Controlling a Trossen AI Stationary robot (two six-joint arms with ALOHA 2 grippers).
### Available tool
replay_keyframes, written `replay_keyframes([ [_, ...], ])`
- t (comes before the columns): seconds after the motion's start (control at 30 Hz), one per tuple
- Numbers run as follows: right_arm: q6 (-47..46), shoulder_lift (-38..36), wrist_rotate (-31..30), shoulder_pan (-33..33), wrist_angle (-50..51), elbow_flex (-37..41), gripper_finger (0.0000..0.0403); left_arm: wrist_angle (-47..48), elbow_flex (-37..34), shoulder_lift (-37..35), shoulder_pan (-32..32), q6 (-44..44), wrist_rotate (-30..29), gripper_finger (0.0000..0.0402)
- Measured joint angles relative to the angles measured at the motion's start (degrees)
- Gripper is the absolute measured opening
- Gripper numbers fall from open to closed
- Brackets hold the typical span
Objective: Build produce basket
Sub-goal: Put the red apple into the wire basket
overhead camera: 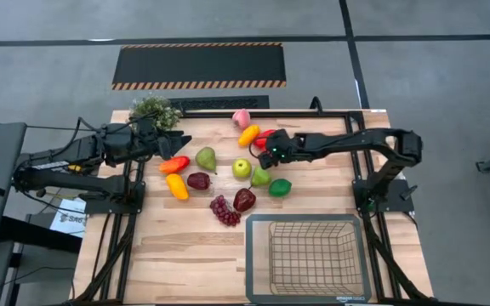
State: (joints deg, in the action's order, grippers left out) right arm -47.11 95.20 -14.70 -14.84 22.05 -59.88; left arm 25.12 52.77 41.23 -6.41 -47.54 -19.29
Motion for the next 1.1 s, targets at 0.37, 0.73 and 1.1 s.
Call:
replay_keyframes([
  [0.37, 0.62, 5.01, 0.94, -0.32, -4.57, -0.07, 0.0395, 0.09, 0.00, 0.00, 0.02, -0.01, -0.02, 0.0347],
  [0.73, 2.57, 6.49, 1.84, -0.32, -6.16, -0.04, 0.0393, 1.27, 0.00, 0.02, 0.03, -0.11, -0.07, 0.0347],
  [1.1, 2.57, 6.49, 1.83, -0.32, -5.96, -0.04, 0.0318, 1.38, -0.02, 0.04, 0.02, -0.16, -0.11, 0.0347],
])
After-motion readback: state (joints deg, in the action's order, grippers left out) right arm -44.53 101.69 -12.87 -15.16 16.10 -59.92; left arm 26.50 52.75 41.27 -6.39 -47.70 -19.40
